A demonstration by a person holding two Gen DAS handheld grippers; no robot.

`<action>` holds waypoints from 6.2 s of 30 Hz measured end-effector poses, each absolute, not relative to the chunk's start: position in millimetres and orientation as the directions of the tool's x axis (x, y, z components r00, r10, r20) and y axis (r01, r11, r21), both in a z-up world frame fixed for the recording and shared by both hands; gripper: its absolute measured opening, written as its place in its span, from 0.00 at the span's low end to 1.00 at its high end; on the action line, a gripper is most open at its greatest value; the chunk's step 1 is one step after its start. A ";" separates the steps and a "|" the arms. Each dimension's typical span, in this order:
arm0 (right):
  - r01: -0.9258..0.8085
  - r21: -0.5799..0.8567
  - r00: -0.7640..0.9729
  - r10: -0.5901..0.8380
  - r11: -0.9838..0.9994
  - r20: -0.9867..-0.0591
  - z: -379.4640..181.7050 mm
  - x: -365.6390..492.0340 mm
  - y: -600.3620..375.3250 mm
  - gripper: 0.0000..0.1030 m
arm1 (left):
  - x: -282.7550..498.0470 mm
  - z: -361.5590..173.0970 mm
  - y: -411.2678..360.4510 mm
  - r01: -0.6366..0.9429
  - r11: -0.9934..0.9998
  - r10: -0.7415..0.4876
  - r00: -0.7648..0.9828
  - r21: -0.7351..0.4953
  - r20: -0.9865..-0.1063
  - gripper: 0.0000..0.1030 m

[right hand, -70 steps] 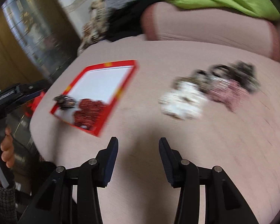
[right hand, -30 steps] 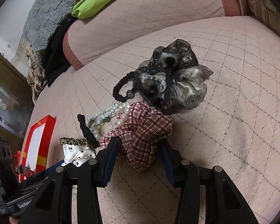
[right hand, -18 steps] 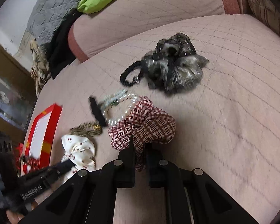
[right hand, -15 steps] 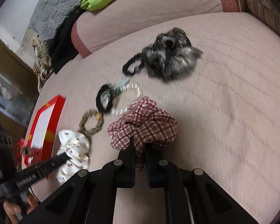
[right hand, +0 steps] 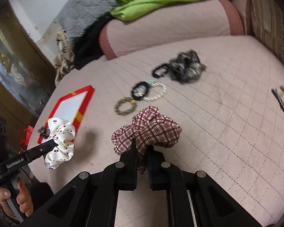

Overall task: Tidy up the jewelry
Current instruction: 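Carry both scrunchies to the tray and open both tools to release, then grasp the pearl bracelet with the right tool while the left grasps the gold beaded bracelet, then lift both bracelets off the bed and hold them up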

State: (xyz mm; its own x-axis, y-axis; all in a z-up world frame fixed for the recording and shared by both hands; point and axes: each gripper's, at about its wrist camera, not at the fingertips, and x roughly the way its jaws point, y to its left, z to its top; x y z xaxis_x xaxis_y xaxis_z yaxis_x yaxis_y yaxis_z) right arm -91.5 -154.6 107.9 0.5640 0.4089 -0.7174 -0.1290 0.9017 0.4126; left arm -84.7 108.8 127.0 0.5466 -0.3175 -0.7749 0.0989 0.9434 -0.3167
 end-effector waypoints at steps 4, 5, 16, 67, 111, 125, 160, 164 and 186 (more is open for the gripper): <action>-0.175 0.411 0.573 0.432 0.894 -0.696 124.4 -97.6 -138.0 0.09 | -95.1 139.1 120.8 0.084 0.950 -0.292 0.581 -0.301 -0.760 0.06; -0.186 0.413 0.573 0.440 0.892 -0.692 126.9 -99.1 -134.1 0.09 | -97.9 143.2 126.7 0.076 0.951 -0.285 0.594 -0.299 -0.753 0.06; -0.312 0.426 0.512 0.528 0.849 -0.677 151.9 -79.4 -69.6 0.09 | -83.5 167.6 204.0 -0.029 0.966 -0.173 0.659 -0.255 -0.732 0.06; -0.415 0.280 0.464 0.466 0.866 -0.754 110.6 6.9 46.3 0.50 | 25.0 157.2 308.0 -0.210 0.951 -0.037 0.651 -0.227 -0.758 0.47; -0.089 0.182 0.521 0.202 0.979 -0.830 29.3 72.8 -130.2 0.21 | 74.8 23.6 38.5 0.215 0.976 -0.148 0.498 -0.044 -0.854 0.41; -0.067 0.188 0.471 0.197 0.980 -0.860 33.7 6.5 -152.1 0.10 | 9.1 34.3 65.4 0.169 0.971 -0.228 0.424 -0.170 -0.876 0.05; -0.045 0.182 0.555 0.176 0.982 -0.813 58.1 -88.0 -155.6 0.10 | -58.2 65.1 47.6 0.212 0.975 -0.167 0.494 -0.068 -0.853 0.05; -0.064 0.205 0.597 0.202 0.977 -0.776 80.5 -101.3 -152.9 0.10 | -81.1 102.1 54.1 0.216 0.972 -0.202 0.543 -0.096 -0.815 0.05; -0.144 0.235 0.700 0.267 0.961 -0.663 159.4 -152.5 -130.3 0.10 | -134.1 175.1 58.3 0.236 0.967 -0.231 0.662 -0.094 -0.713 0.05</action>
State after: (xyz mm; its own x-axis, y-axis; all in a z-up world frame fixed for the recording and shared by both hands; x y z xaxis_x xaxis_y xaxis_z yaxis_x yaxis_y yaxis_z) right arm -152.5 -130.2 159.4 0.6998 0.2670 -0.6626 -0.1442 0.9612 0.2351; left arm -134.1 58.3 175.1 0.6623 -0.2305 -0.7129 0.2355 0.9673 -0.0940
